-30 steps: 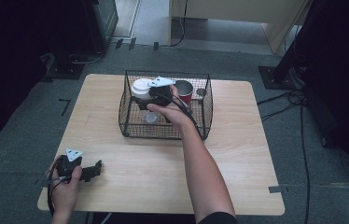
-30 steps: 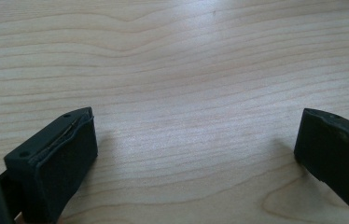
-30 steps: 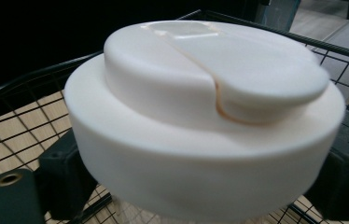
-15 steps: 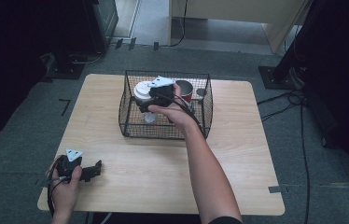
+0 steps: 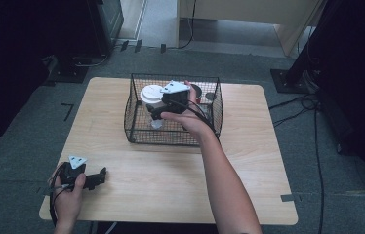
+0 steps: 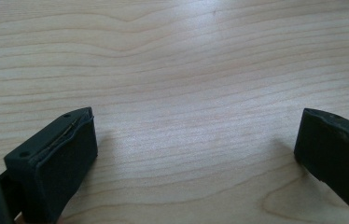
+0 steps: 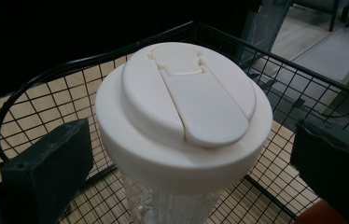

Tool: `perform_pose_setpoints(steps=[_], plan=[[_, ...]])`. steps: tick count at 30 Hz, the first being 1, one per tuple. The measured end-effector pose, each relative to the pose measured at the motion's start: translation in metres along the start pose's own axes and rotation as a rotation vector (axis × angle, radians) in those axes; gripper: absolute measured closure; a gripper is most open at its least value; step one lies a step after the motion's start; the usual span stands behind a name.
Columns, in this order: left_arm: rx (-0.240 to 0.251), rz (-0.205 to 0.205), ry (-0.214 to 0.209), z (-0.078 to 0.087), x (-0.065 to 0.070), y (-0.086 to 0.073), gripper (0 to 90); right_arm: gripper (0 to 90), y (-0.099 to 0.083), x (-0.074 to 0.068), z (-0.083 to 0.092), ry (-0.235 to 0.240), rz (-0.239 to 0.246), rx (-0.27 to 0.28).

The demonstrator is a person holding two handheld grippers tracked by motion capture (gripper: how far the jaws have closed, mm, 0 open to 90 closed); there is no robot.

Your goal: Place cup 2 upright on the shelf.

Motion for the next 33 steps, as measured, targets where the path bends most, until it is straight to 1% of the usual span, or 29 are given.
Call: perform_pose_setpoints(steps=[3, 6, 12, 18, 21, 24, 26, 28, 30, 33], plan=[[0.000, 0.000, 0.000, 0.000, 0.000, 0.000, 0.1, 0.0, -0.001, -0.003, 0.006, 0.002, 0.007, 0.006], [0.003, 0.003, -0.001, 0.000, 0.000, 0.000, 0.1, 0.0, -0.002, -0.004, 0.013, -0.006, 0.014, 0.016], [0.003, 0.003, -0.001, 0.000, 0.000, 0.000, 0.0, 0.0, -0.001, -0.008, 0.030, -0.035, 0.007, 0.036], [0.002, 0.002, 0.000, 0.000, 0.000, 0.000, 0.0, 0.0, -0.004, -0.010, 0.050, -0.078, -0.004, 0.049], [0.002, 0.002, 0.000, 0.000, 0.000, 0.000, 0.0, 0.0, -0.009, -0.010, 0.061, -0.105, -0.014, 0.048], [0.003, 0.001, 0.000, 0.000, 0.000, 0.000, 0.0, 0.0, -0.015, -0.010, 0.070, -0.127, -0.013, 0.049], [0.003, 0.002, 0.000, 0.000, 0.000, 0.000, 0.0, 0.0, -0.020, -0.011, 0.078, -0.141, -0.023, 0.046], [0.004, 0.004, -0.001, 0.000, 0.000, 0.000, 0.0, 0.0, -0.025, -0.011, 0.084, -0.151, -0.026, 0.044], [0.003, 0.003, -0.001, 0.000, 0.000, 0.000, 0.1, 0.0, -0.029, -0.012, 0.091, -0.158, -0.041, 0.048], [0.003, 0.003, -0.001, 0.000, 0.000, 0.000, 0.0, 0.0, -0.034, -0.013, 0.100, -0.167, -0.045, 0.052]])
Point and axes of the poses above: each handheld gripper's, and its own axes: z roughly backward along the jaws, y roughly out of its top, x roughly to its right, the point moved 2 cm from there along -z, roughly forward along the jaws, and after that the axes turned 15 degrees about z, right-handed, at the moved point
